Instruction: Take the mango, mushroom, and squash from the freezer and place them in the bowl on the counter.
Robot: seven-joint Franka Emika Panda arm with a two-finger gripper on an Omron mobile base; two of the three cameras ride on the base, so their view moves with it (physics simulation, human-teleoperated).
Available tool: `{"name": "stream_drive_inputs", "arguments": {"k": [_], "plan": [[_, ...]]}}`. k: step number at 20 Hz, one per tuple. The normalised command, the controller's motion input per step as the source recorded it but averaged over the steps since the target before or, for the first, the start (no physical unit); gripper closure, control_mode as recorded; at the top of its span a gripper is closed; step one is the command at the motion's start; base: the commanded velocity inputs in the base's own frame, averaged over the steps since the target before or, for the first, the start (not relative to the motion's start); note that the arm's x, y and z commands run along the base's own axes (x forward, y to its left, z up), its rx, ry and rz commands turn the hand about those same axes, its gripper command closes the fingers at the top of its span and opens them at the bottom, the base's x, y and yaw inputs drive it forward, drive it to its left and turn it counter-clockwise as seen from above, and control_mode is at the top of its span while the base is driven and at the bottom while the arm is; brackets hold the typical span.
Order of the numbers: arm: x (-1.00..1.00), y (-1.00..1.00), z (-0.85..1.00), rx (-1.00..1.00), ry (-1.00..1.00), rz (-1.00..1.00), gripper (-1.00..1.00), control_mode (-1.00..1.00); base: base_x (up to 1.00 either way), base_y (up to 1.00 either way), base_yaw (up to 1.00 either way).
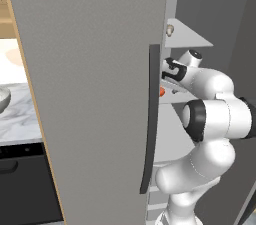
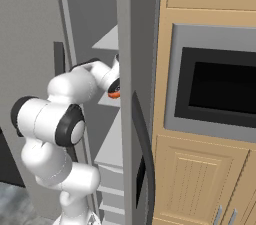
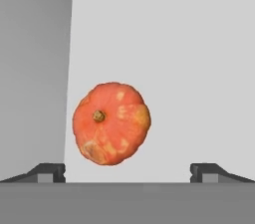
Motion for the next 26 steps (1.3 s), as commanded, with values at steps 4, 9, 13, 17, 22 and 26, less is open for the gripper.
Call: {"name": "stream_drive_inputs", "arguments": {"k": [4, 9, 13, 17, 22, 26], "plan": [[0.18, 0.0, -0.04, 0.02, 0.0, 0.0, -1.0, -1.0, 0.0, 0.0, 0.0], [0.08, 0.05, -0.14, 0.04, 0.0, 0.0, -1.0, -1.0, 0.0, 0.0, 0.0], [0.04, 0.12, -0.18, 0.03, 0.0, 0.0, -1.0, -1.0, 0.0, 0.0, 0.0], [0.04, 0.07, -0.15, 0.03, 0.0, 0.0, -1.0, -1.0, 0.0, 0.0, 0.0], [0.07, 0.01, -0.01, 0.01, 0.0, 0.0, -1.0, -1.0, 0.0, 0.0, 0.0], [0.19, 0.0, 0.0, 0.0, 0.0, 0.0, -1.0, -1.0, 0.0, 0.0, 0.0]]}}
